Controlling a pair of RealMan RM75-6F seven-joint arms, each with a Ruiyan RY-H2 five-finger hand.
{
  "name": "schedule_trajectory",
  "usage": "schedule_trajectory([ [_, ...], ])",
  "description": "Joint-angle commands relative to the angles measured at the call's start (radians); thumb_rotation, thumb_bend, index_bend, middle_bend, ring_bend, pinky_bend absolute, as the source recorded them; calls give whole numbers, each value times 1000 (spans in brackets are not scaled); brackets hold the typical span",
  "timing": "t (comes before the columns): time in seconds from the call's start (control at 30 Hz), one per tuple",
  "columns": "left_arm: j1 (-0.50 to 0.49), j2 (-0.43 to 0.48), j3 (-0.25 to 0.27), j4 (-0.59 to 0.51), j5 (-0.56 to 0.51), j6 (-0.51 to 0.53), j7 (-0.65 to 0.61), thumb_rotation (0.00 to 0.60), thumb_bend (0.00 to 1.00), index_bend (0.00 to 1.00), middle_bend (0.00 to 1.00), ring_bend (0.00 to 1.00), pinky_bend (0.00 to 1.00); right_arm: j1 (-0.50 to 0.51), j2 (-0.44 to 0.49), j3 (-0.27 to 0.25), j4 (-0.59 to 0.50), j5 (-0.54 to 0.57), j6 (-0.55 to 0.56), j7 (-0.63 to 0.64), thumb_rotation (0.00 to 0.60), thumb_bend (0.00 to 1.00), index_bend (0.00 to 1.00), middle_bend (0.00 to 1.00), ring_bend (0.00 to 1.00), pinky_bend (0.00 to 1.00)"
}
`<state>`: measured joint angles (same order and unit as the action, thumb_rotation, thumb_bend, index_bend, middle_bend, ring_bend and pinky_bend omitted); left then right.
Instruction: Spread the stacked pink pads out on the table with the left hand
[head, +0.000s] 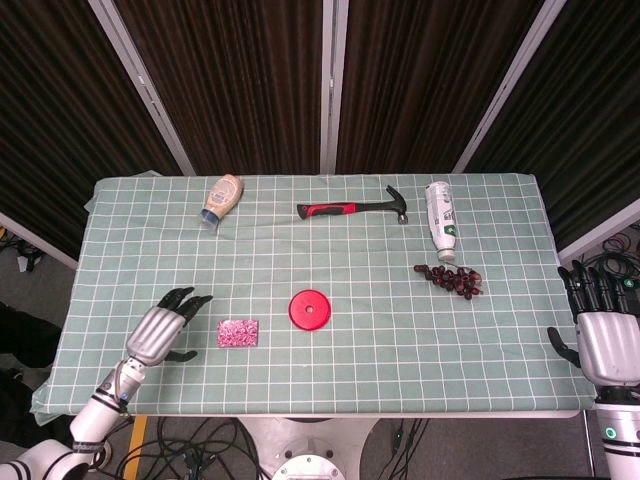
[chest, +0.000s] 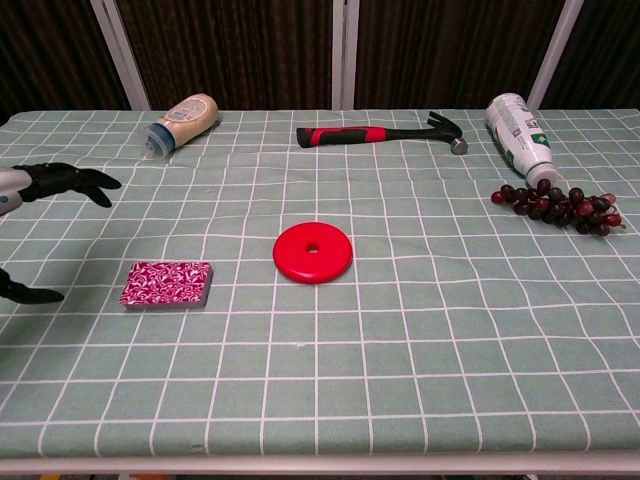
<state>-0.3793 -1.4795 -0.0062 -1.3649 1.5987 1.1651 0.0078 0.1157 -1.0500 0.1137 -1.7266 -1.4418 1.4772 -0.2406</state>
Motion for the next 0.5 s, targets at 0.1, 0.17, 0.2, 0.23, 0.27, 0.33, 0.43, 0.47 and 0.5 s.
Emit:
schedule_trajectory([
  [0.1,-20,-36,3,2,-15,-30,11,600,101,104,195,72,117,1,-3,-3,5,4,-6,-1,600,200,0,0,0,0],
  [0.17,-30,-52,1,2,-22,-41,17,600,101,105,197,71,117,1,-3,-3,7,6,-7,-1,600,200,0,0,0,0],
  [0.2,-34,-59,-1,3,-24,-45,19,600,101,105,199,71,117,1,-3,-3,8,7,-7,0,600,200,0,0,0,0],
  [0.23,-39,-69,-3,5,-28,-50,22,600,100,105,203,71,117,1,-3,-2,9,9,-7,2,600,200,0,0,0,0],
  [0.27,-42,-76,-4,6,-31,-52,24,600,101,106,208,71,117,1,-3,-2,10,10,-8,3,600,200,0,0,0,0],
  [0.33,-51,-90,-9,10,-38,-58,32,600,101,107,215,71,117,0,-3,-2,13,14,-9,6,600,199,0,0,0,0],
  [0.43,-60,-108,-14,17,-49,-68,42,600,101,110,229,71,117,0,-4,-2,18,17,-12,12,600,199,0,0,0,0],
  [0.47,-63,-112,-15,19,-53,-71,45,600,101,111,234,71,117,1,-5,-2,20,18,-14,13,600,200,0,0,0,0],
  [0.5,-66,-116,-15,21,-56,-75,47,600,101,112,236,71,117,1,-5,-3,22,20,-15,15,600,199,0,0,0,0],
])
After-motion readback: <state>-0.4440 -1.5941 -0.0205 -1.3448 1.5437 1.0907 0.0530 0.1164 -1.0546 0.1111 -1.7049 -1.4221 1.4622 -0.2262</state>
